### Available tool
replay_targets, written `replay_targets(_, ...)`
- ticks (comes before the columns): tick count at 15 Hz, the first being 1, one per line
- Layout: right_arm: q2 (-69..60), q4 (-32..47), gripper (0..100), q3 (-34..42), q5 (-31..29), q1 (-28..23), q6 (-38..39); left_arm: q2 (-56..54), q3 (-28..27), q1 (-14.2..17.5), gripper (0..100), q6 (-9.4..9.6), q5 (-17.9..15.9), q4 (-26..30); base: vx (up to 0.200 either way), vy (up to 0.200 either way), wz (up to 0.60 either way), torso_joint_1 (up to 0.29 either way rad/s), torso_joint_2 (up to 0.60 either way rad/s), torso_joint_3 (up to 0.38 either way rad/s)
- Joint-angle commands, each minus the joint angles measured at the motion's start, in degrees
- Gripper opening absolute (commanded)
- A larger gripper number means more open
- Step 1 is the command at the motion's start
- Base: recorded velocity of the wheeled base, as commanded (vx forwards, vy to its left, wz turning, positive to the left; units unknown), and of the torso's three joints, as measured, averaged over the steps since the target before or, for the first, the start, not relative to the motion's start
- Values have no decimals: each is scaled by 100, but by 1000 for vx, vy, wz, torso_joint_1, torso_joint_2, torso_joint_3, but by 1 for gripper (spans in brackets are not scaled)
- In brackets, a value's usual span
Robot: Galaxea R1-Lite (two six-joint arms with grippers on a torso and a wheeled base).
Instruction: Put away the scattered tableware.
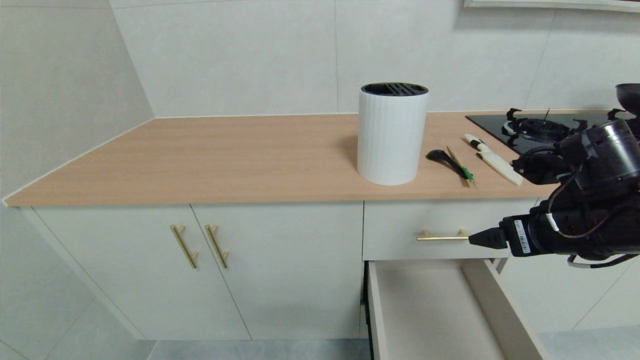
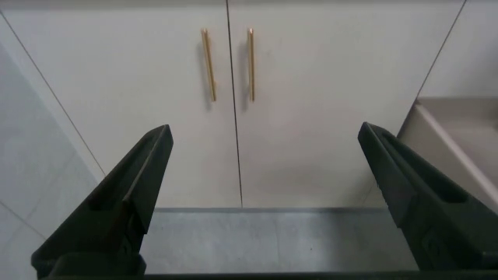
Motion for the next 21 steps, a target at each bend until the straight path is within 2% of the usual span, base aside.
replay_targets(1,6,-1,100,0,5,5,0,2,0,0,100,1,4,2,0,0,0,207,-481,-305)
replay_targets(4,50,-229,100,44,-30,5,-9,2,0,0,100,1,4,2,0,0,0,167,-400,-224)
replay_targets(8,560,-1372,100,106,-109,-39,-88,2,0,0,100,1,4,2,0,0,0,26,-50,-35)
replay_targets(10,956,-1908,100,-140,-215,-276,-290,2,0,0,100,1,4,2,0,0,0,0,0,0)
replay_targets(14,1641,-1996,100,-949,-303,-523,-264,2,0,0,100,1,4,2,0,0,0,0,0,0)
replay_targets(15,1931,-1987,100,-1336,-487,-593,-123,2,0,0,100,1,4,2,0,0,0,0,0,0)
replay_targets(17,2186,-1987,100,-1564,-733,-610,211,2,0,0,100,1,4,2,0,0,0,0,0,0)
replay_targets(21,2546,-1996,100,-1740,-883,-681,342,2,0,0,100,1,4,2,0,0,0,0,0,0)
